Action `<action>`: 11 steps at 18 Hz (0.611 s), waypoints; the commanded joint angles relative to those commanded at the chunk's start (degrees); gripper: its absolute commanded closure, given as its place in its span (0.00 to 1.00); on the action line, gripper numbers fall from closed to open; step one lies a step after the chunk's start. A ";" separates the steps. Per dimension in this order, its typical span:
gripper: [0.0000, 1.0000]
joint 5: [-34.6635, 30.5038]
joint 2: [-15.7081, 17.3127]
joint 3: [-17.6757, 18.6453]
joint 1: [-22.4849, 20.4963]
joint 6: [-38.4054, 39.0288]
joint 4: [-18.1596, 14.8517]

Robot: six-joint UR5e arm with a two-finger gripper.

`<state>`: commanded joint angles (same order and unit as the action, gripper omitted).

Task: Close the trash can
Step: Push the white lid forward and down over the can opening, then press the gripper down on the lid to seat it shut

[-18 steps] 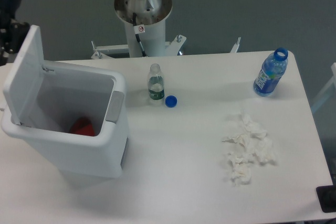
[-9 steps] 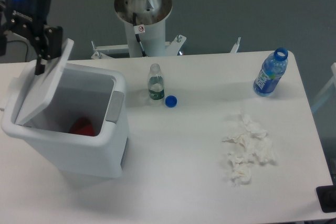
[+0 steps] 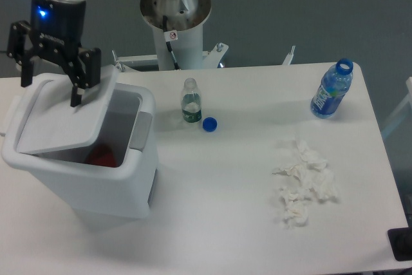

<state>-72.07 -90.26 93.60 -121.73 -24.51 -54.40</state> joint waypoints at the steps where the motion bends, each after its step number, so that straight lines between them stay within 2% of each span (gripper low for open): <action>1: 0.00 0.00 0.00 0.00 -0.09 -0.44 0.00; 11: 0.00 -0.26 0.00 0.35 -2.46 -3.26 0.00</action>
<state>-72.33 -90.26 93.96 -124.19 -27.77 -54.40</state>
